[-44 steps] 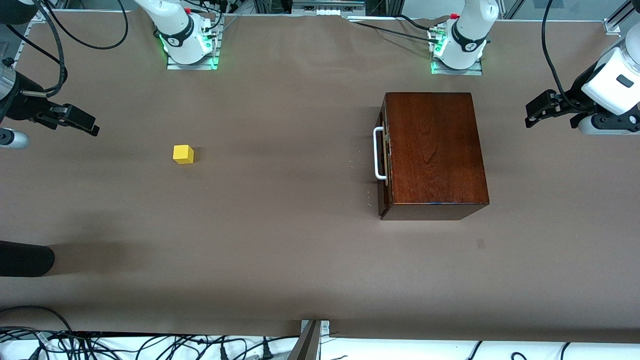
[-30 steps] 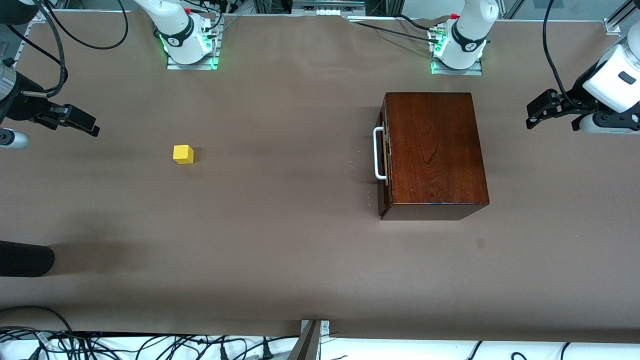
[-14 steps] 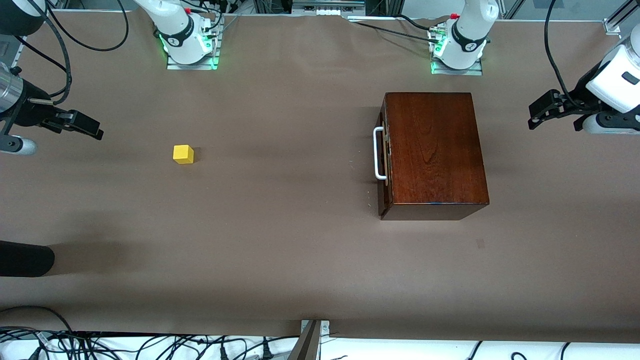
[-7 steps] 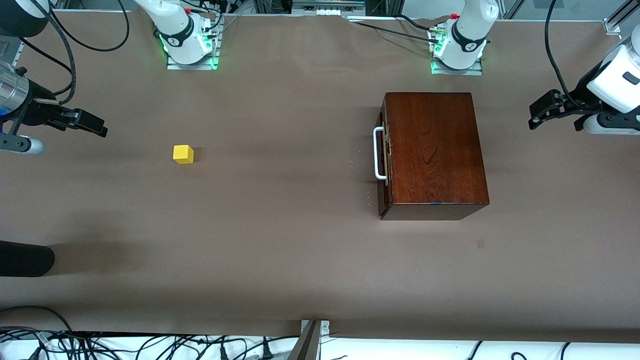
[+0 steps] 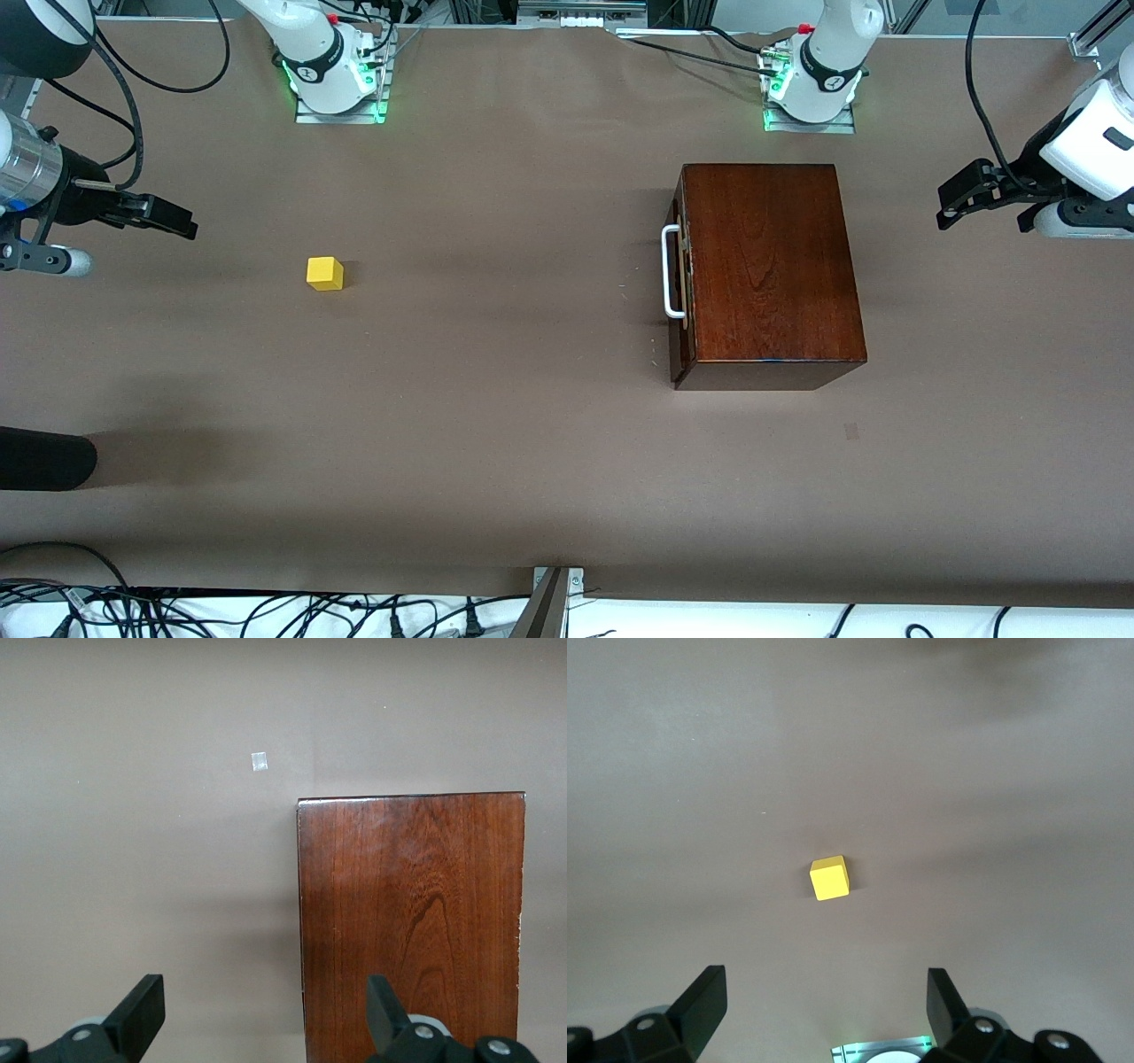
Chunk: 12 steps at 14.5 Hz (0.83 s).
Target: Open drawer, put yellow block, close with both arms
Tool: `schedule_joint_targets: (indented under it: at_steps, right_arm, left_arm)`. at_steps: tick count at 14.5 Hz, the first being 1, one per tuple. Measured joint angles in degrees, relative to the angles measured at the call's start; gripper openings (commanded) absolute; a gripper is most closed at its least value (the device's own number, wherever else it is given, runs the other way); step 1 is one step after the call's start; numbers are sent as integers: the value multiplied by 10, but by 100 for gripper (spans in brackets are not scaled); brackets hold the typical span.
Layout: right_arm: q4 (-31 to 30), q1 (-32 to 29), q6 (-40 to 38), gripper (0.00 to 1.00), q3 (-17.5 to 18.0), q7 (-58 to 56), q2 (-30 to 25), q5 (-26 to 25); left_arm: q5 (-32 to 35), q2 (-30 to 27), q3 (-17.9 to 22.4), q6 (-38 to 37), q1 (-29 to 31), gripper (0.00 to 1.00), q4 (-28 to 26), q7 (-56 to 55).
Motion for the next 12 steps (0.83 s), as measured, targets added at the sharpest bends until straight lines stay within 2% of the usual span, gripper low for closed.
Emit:
schedule_joint_targets:
  at_steps: [12]
  right_arm:
    - [0, 0, 11, 100, 0, 0, 6, 0]
  left_arm:
    - [0, 7, 0, 0, 0, 100, 4, 1]
